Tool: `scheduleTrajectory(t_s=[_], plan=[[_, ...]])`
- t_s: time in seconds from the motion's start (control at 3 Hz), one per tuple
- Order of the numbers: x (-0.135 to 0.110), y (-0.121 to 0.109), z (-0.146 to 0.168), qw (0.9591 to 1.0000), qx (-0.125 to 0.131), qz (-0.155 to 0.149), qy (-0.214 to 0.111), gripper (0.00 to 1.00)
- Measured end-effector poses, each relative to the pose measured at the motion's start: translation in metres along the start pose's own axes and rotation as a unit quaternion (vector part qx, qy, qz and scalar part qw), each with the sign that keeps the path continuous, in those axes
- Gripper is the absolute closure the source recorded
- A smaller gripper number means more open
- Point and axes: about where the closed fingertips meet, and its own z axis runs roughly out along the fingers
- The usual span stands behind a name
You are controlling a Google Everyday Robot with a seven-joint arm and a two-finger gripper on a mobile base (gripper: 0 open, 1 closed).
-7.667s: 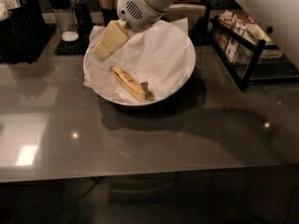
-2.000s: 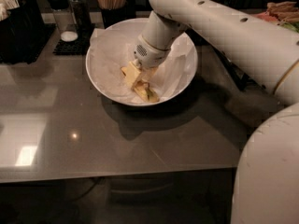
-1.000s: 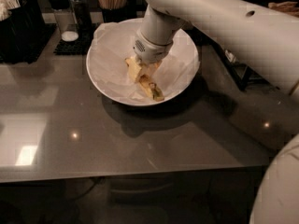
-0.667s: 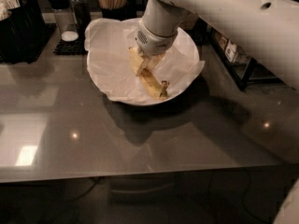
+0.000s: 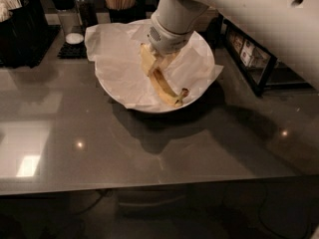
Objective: Pick banana from white bowl
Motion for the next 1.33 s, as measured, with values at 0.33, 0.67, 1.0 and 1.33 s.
scheduleTrajectory(t_s=[0.33,0.67,1.0,1.33], plan=[[-0.005,-0.004,-0.018,0.9998,0.012,-0.009,-0.011,1.00],[-0.012,-0.008,-0.039,0.9992,0.027,-0.022,-0.018,1.00],[-0.018,-0.013,-0.054,0.9986,0.035,-0.032,-0.025,1.00],[-0.019,-0.017,-0.059,0.9985,0.018,-0.034,-0.038,1.00]])
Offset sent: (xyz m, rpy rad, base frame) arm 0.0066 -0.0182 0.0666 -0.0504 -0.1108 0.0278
